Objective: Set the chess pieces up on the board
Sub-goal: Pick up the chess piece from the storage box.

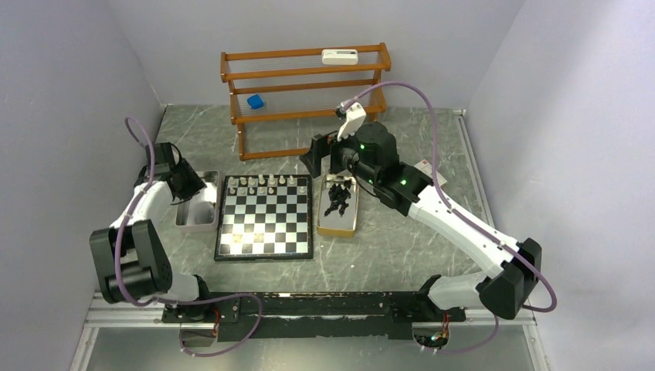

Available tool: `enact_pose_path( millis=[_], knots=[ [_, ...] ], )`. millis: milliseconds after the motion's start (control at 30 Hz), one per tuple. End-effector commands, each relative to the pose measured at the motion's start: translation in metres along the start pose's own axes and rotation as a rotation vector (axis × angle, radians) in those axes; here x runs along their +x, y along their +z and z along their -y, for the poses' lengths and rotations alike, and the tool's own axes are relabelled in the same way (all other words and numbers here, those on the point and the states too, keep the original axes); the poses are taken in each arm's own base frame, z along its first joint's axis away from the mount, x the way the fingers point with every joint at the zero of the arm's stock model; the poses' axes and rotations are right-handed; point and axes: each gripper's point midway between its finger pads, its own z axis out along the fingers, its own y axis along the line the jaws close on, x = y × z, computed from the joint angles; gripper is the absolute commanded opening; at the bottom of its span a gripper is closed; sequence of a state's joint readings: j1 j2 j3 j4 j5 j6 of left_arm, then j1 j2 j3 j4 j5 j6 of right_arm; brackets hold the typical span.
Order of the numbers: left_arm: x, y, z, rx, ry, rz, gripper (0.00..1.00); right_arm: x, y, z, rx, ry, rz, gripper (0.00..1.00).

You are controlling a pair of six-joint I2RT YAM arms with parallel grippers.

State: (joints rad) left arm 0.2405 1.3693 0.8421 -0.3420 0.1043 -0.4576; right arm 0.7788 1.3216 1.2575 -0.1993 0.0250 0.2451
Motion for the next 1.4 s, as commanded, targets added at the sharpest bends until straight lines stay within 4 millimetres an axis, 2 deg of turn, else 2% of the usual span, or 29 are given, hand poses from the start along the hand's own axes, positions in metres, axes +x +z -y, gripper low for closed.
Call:
enact_pose_path(
  millis=[0,67,167,300,433,1367],
  knots=[
    [-0.011,0.018,0.007,0.036,-0.001,0.003,0.36,-0.036,-0.010,0.001,0.008,0.020,0.170,1.00],
    [-0.010,0.025,0.007,0.035,-0.004,-0.010,0.34,-0.038,-0.011,0.000,0.003,0.025,0.178,1.00],
    [-0.013,0.032,0.017,0.101,0.007,-0.012,0.32,-0.039,-0.009,-0.004,-0.016,0.029,0.175,1.00],
    [-0.009,0.038,0.022,0.136,0.012,-0.031,0.35,-0.038,-0.004,-0.007,-0.030,0.030,0.156,1.00],
    [-0.008,0.042,0.021,0.133,0.018,-0.043,0.38,-0.040,-0.003,-0.009,-0.034,0.029,0.152,1.00],
    [0.000,0.066,0.010,0.115,0.010,-0.106,0.35,-0.055,-0.023,-0.013,-0.054,0.036,0.211,1.00]
  ],
)
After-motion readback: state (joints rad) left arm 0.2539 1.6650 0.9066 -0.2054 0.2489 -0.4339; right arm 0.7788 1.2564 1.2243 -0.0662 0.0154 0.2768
